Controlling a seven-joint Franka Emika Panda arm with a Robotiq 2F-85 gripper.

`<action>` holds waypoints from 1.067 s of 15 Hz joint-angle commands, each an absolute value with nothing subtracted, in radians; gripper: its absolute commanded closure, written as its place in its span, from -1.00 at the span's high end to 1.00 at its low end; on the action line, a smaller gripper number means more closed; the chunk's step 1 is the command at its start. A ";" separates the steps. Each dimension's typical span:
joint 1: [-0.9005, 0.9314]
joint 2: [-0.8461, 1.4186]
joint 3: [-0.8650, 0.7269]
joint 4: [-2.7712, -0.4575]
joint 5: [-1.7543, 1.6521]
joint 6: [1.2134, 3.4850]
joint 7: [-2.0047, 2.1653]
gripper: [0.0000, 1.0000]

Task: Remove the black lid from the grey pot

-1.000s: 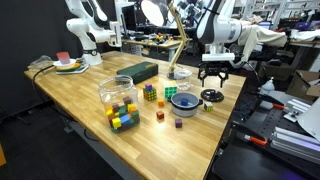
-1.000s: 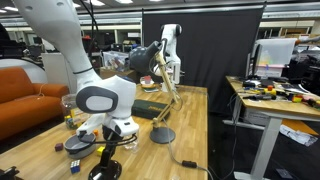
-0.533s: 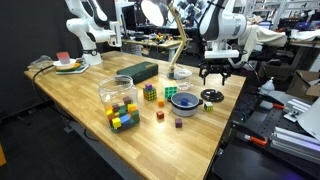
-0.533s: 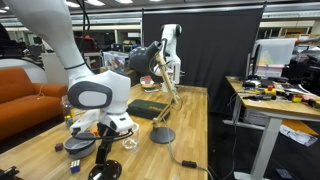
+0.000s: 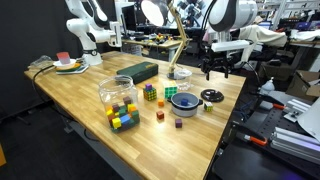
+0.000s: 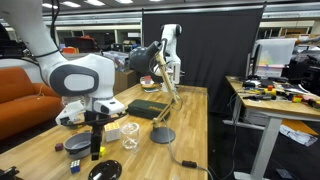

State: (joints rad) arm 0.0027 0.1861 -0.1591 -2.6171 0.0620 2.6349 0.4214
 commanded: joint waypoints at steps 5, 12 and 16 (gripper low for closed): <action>-0.019 -0.010 -0.077 -2.733 0.150 2.595 0.130 1.00; 0.019 -0.148 -0.025 -2.786 0.084 2.414 -0.112 1.00; 0.061 -0.195 0.012 -2.771 0.035 2.373 -0.196 1.00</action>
State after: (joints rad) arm 0.0455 -0.1525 -0.0033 -2.7727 0.0634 2.4131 -0.1235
